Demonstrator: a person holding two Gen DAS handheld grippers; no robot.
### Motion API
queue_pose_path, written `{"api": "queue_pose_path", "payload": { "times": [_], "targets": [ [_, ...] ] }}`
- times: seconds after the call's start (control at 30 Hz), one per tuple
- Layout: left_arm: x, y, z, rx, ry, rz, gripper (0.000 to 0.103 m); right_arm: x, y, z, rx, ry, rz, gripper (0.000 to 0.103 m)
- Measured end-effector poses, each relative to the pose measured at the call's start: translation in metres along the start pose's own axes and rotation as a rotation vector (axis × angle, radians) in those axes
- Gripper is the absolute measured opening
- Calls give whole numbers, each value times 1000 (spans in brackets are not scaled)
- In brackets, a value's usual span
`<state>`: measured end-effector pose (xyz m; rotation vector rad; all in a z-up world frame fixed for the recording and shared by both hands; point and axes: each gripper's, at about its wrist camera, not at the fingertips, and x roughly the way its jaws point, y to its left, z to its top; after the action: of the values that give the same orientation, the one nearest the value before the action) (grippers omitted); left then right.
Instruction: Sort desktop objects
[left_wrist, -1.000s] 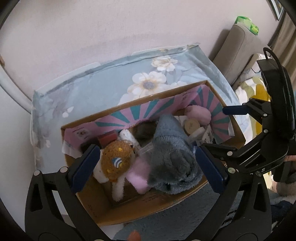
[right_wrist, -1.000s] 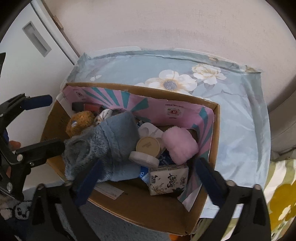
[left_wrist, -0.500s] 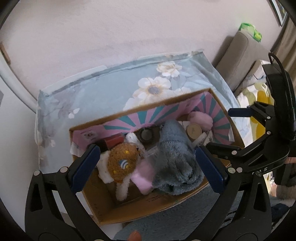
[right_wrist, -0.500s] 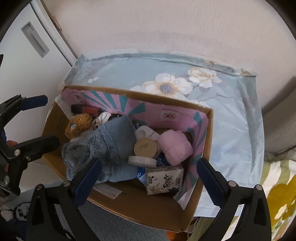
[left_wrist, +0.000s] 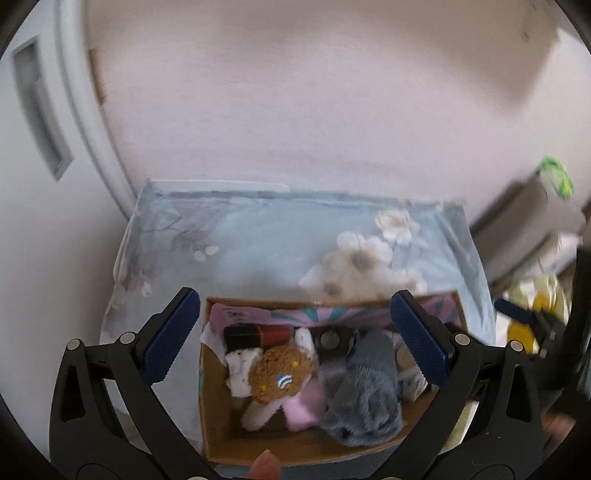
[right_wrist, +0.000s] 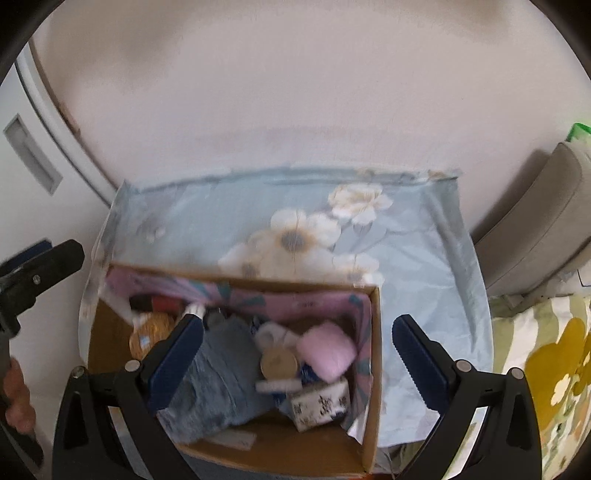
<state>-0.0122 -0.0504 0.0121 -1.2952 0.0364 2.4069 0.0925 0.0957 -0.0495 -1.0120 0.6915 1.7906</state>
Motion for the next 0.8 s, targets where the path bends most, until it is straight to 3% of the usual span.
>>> {"api": "queue_pose_path", "payload": {
  "times": [0.17,0.8],
  "targets": [
    [-1,-4,-2,6,-22,57,102,8,6,0,2,-7,-17,102],
    [13,-5,-5,18,22,60,102,15,2,-1,10,16,-37,102]
  ]
}}
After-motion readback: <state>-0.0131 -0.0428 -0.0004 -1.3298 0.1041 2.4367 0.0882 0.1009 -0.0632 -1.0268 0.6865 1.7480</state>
